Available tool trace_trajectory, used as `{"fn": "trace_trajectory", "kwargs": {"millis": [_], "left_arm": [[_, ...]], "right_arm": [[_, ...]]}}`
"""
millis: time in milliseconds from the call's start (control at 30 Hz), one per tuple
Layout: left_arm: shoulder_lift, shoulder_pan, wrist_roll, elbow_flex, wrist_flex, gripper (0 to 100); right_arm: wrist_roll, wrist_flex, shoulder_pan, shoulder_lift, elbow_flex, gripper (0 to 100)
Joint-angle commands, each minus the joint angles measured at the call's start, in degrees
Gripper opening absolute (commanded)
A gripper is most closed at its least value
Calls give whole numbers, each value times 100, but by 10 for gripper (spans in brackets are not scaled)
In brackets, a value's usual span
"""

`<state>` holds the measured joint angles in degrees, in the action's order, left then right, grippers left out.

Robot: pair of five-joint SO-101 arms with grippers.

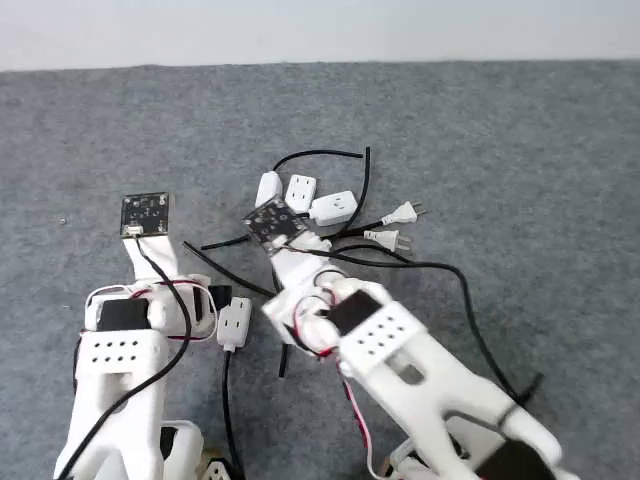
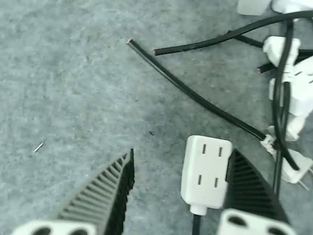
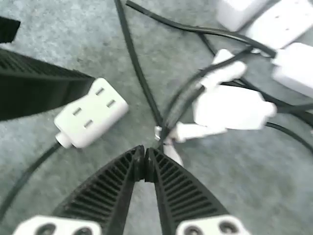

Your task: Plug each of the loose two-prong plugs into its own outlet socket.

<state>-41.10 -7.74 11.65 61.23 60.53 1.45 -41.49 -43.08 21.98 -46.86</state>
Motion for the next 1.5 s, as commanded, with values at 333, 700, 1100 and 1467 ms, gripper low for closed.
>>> {"fn": "trace_trajectory", "kwargs": {"millis": [333, 700, 1100, 1467], "left_arm": [[2189, -70, -88, -927, -484, 22], [2971, -70, -88, -1305, -484, 22], [2971, -70, -88, -1279, -484, 22], [2971, -70, -88, -1305, -484, 22]], "right_arm": [[422, 40, -136, -1877, 1204, 9], [-97, -31, 901, -1912, 1213, 9], [-791, -277, 1499, -1815, 1292, 9], [-255, -505, -66, -690, 949, 9]]}}
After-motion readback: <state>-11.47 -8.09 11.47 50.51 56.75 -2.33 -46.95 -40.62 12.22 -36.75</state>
